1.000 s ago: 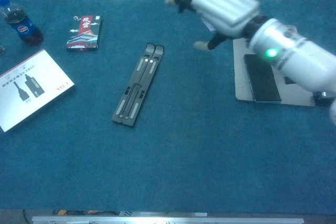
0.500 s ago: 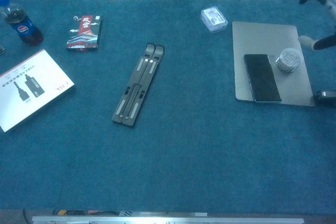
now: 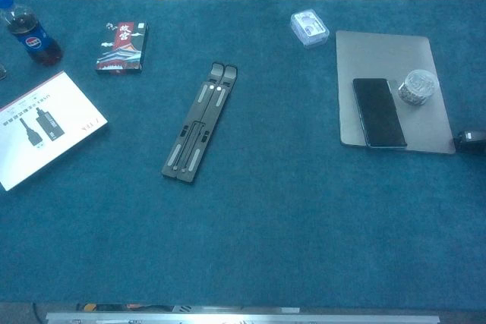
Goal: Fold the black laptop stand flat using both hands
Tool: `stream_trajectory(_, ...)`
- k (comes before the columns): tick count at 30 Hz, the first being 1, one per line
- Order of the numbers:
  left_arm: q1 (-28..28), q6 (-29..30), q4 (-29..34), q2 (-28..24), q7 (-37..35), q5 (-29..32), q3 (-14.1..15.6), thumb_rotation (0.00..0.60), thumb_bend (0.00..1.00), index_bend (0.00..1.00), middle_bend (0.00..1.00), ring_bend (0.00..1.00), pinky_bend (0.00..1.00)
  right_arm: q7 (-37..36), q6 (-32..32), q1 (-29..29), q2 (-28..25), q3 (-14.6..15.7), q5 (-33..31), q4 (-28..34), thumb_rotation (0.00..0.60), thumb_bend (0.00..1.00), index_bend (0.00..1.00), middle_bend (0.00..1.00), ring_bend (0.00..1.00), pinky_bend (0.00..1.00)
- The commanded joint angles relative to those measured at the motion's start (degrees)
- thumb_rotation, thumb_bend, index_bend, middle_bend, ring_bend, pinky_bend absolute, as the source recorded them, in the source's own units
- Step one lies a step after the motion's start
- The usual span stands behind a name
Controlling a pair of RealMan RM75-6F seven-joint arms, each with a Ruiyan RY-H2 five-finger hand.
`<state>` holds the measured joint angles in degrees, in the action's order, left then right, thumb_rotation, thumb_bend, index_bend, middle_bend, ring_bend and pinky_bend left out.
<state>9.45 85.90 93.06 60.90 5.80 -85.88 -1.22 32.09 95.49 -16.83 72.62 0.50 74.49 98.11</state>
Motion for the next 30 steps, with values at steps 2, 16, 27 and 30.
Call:
stream_trajectory(2, -1.2, 0.6, -1.5, -0.4, -2.4, 1.8, -0.6, 0.6, 0.2, 0.17, 0.13, 0.06, 0.13, -0.5, -0.7, 1.3, -1.2, -0.3, -0.3, 0.2, 0.6, 0.21, 0.17, 0.34, 0.14, 0.15)
stream_trajectory(16, -3.6, 1.6, -2.7, 0.2, -5.0, 1.8, -0.4, 0.6, 0.2, 0.16, 0.13, 0.05, 0.09, -1.0, -3.8, 3.2, -4.5, -1.7, 1.5, 2.9, 0.6, 0.21, 0.17, 0.33, 0.14, 0.15)
stream_trajectory(27, -3.2, 0.8, -2.8, 1.6, -4.3, 1.3, -1.0, 0.6, 0.2, 0.16, 0.13, 0.05, 0.09, -1.1, -5.7, 4.5, -5.6, -2.6, 2.0, 4.2, 0.6, 0.21, 0.17, 0.32, 0.13, 0.15)
stream_trajectory(30, -3.2, 0.6, -2.9, 1.7, -4.3, 1.4, -1.0, 0.6, 0.2, 0.16, 0.13, 0.05, 0.09, -0.9, -5.9, 4.6, -5.7, -2.8, 2.1, 4.4, 0.6, 0.21, 0.17, 0.32, 0.13, 0.15)
